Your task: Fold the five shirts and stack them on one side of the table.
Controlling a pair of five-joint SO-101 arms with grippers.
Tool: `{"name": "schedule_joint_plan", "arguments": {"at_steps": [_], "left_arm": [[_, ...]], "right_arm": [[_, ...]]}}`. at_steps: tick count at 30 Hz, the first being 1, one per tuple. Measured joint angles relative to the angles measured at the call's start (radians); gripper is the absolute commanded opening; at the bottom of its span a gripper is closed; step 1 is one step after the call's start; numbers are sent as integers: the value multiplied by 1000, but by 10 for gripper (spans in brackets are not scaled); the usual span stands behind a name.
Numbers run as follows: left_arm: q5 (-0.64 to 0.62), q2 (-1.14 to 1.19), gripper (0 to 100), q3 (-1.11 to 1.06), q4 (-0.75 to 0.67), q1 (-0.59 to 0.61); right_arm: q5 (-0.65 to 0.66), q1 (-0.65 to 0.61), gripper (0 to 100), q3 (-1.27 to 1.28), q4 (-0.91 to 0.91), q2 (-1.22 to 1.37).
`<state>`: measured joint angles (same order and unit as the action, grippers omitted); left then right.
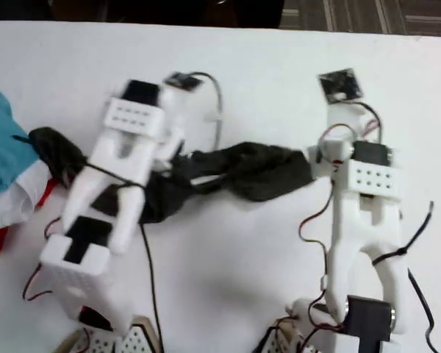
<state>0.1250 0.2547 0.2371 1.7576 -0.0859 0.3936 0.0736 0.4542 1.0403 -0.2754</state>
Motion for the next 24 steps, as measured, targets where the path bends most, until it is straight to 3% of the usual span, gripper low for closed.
{"name": "schedule_joint_plan", "arguments": {"at_steps": [8,17,24], "left_arm": [[141,-199,27,-163,5,117],[152,-265,27,-373,-107,123],[152,-267,27,-373,-114,123]], "right_arm": [[-184,-261,314,0,-12,58],[-198,-474,319,-23,-18,276],[-198,-580,441,-35,20,311]]}}
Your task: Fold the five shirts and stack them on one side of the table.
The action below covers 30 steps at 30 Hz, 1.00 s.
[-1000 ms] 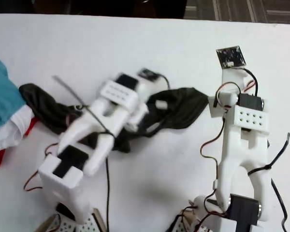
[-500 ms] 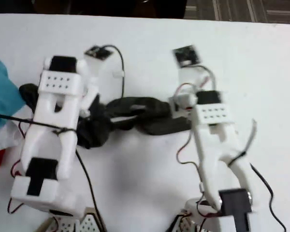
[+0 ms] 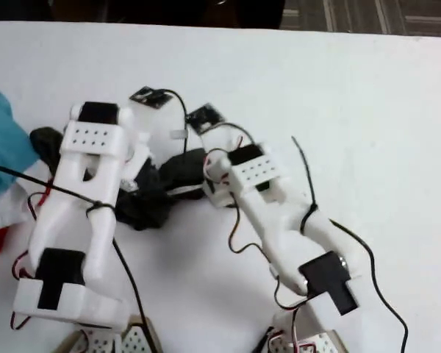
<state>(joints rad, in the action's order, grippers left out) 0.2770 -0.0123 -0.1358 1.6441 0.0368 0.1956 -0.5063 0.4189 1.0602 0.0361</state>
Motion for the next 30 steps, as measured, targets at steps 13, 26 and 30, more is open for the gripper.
{"name": "schedule_joint_plan", "arguments": {"at_steps": [13,26,30], "left_arm": [[0,0,27,0,0,0],[-2,0,27,49,0,0],[-2,0,27,160,28,3]], "right_arm": [[80,18,178,-8,-114,71],[80,150,19,-203,-95,155],[110,276,18,-272,-21,110]]}}
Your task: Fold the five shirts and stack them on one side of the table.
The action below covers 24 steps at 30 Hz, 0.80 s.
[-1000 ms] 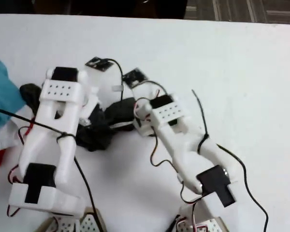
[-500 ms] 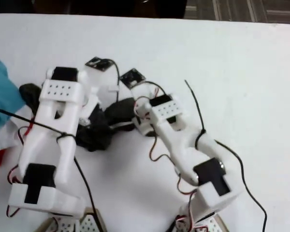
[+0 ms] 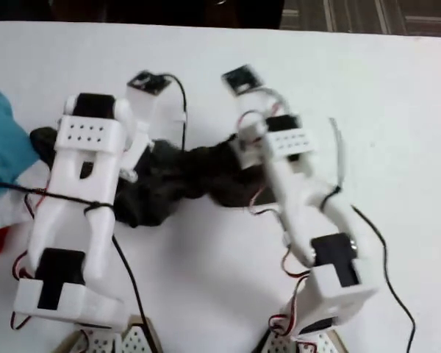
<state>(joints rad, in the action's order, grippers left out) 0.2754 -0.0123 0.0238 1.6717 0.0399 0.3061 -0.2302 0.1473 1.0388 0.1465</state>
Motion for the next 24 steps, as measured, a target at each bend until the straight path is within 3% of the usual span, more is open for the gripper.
{"name": "schedule_joint_plan", "arguments": {"at_steps": [6,13,24], "left_arm": [[0,0,27,163,48,-3],[0,0,27,192,66,6],[0,0,27,192,66,15]], "right_arm": [[78,172,18,-58,71,-84],[164,338,18,-98,75,-114],[226,425,18,-98,75,-114]]}}
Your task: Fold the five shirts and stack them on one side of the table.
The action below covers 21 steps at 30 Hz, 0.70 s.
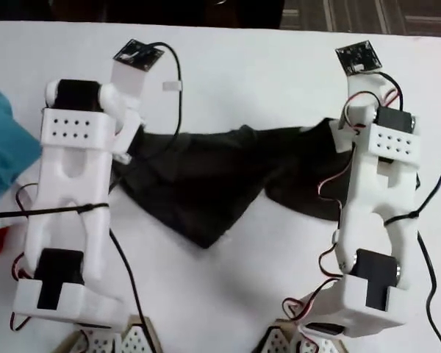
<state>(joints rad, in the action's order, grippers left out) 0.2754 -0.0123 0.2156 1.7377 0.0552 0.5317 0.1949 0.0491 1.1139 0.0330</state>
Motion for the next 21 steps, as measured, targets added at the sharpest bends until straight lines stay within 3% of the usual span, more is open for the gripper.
{"name": "schedule_joint_plan", "arguments": {"at_steps": [6,10,13,21], "left_arm": [[0,0,27,0,0,0],[0,0,28,0,0,-23],[-5,0,28,0,0,-110],[-80,0,28,95,-28,-393]], "right_arm": [[0,-2,24,-14,0,0],[0,-2,139,-15,2,0],[-35,6,197,-17,29,0],[-147,163,199,-18,101,-106]]}}
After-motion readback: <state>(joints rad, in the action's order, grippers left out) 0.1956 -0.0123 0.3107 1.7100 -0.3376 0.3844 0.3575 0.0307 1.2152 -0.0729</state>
